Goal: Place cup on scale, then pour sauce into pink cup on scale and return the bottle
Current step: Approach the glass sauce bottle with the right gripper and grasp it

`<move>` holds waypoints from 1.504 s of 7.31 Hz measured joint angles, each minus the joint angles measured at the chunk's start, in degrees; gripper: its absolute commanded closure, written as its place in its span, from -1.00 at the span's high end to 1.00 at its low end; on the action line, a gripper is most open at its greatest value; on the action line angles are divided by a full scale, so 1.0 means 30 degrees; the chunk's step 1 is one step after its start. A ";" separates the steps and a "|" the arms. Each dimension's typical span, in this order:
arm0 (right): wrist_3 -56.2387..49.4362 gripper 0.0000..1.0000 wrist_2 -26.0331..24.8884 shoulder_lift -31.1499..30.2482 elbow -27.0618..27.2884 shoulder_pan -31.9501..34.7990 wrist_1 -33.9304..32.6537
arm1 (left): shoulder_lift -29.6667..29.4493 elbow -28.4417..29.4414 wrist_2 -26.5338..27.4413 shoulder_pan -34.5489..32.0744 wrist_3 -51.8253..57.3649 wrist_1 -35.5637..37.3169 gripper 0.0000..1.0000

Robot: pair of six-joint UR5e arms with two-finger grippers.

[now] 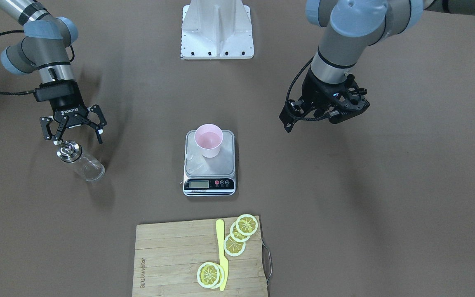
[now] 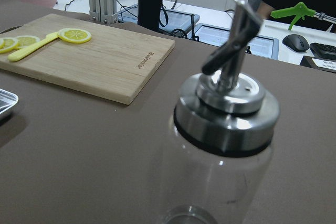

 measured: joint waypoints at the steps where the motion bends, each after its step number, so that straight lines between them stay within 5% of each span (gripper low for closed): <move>1: -0.0053 0.89 -0.0056 0.0060 -0.0255 -0.0002 0.0006 | -0.0029 0.0088 -0.0001 0.0015 -0.0072 -0.0038 0.98; 11: -0.0194 0.75 -0.0183 0.1260 -0.1791 0.0481 -0.0007 | -0.0189 0.0328 0.0028 0.0030 -0.0151 -0.0176 0.98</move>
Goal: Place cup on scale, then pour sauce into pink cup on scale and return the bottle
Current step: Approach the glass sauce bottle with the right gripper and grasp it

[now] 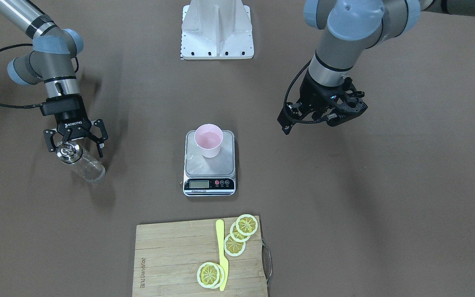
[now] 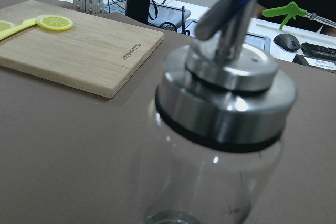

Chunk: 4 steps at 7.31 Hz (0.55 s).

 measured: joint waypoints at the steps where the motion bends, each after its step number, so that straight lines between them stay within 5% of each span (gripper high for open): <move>1: -0.0013 0.75 0.0007 0.0087 -0.0066 0.0102 0.0000 | 0.0008 -0.0001 0.0000 0.0000 0.0004 -0.0001 0.98; 4: -0.0023 0.35 0.0005 0.0638 -0.0425 0.0227 -0.0006 | 0.0018 -0.0009 0.0001 0.0007 0.0027 0.0025 0.98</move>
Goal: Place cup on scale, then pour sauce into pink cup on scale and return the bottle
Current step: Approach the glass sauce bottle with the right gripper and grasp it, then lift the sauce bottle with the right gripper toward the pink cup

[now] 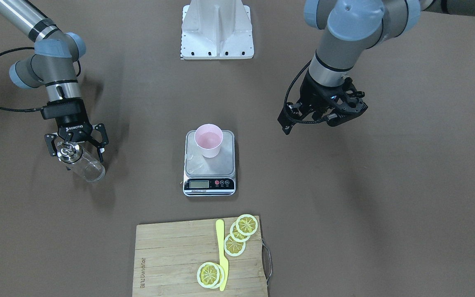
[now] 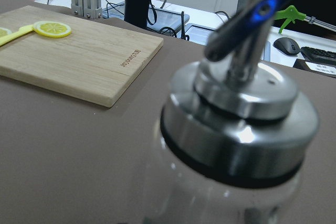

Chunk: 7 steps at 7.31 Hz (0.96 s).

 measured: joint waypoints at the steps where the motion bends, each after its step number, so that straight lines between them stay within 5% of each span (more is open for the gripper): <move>1: 0.0000 -0.42 -0.0007 0.0132 -0.0063 0.0051 -0.0013 | 0.0001 -0.0011 -0.0006 0.0012 0.0001 0.0002 0.98; 2: 0.0006 -0.99 -0.0001 0.0279 -0.0135 0.0124 -0.0040 | 0.0001 -0.0040 -0.0019 0.0013 0.0002 0.0011 0.98; 7: -0.1647 -1.00 0.0795 0.1255 0.0855 0.1285 -0.2225 | -0.0026 -0.0209 -0.0048 -0.0113 0.0050 0.0072 0.98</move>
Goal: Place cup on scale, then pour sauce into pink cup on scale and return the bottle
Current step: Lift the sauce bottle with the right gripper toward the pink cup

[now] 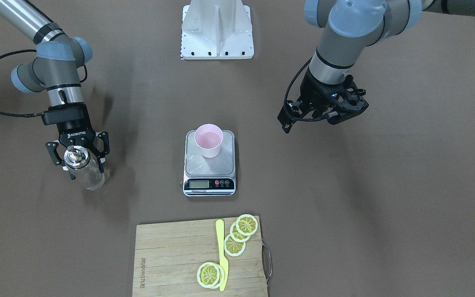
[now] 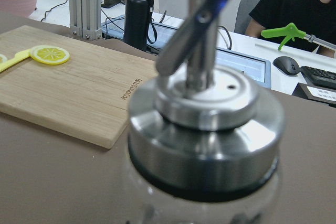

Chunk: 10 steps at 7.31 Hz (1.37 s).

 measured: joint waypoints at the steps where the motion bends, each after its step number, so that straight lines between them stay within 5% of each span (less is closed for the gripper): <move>1: -0.2107 -1.00 0.0141 0.0083 0.1186 0.0212 -0.1927 | 0.0024 -0.0008 -0.0014 -0.0082 0.0085 -0.0003 0.98; 4: -0.6649 -1.00 -0.0678 0.1863 0.3223 0.0385 -0.7782 | 0.0198 -0.0171 -0.0046 -0.0588 0.0657 0.0110 0.98; 10: -1.2620 -1.00 -0.6007 0.3204 0.3319 -0.2004 -1.1079 | 0.4871 -0.1501 -0.0894 -0.3401 1.1560 0.0413 0.98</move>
